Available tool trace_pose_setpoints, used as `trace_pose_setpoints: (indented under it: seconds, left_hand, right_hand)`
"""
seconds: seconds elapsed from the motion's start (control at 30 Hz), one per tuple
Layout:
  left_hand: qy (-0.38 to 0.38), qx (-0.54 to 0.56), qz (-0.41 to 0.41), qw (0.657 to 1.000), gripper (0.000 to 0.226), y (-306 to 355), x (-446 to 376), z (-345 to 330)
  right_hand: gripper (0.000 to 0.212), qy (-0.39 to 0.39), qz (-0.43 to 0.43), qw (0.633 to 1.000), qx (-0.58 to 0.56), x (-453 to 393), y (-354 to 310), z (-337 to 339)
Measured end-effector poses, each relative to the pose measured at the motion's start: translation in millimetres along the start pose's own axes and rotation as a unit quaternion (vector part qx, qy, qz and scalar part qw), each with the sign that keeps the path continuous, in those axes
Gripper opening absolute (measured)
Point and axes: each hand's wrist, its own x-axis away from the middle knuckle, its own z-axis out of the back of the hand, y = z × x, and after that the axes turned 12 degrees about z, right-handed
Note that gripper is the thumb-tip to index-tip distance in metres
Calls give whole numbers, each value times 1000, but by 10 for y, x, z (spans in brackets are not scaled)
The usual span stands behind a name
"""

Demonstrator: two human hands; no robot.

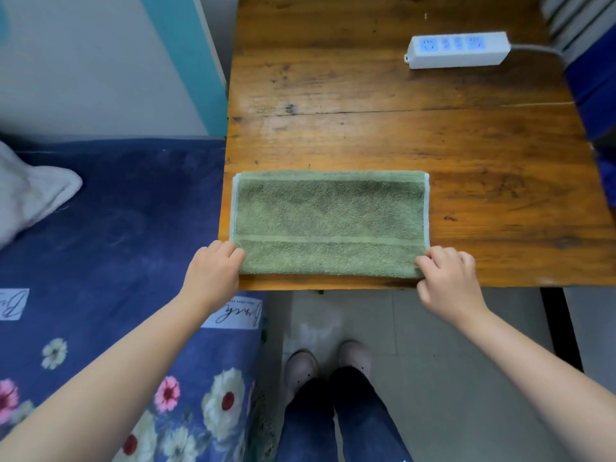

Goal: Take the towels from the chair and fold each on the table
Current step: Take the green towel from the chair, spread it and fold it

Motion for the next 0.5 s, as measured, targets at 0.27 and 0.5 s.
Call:
trace_pose_setpoints:
  seconds: [0.27,0.5]
  left_hand:
    - [14,114,43,992,43,354,-601,130]
    - [-119,150,121,974,50,719,-1003,-35]
  right_hand:
    - [42,-1,-33,999,-41,-898,-156,148]
    - [52,-191,0,976,-101,-1466,-551,-120]
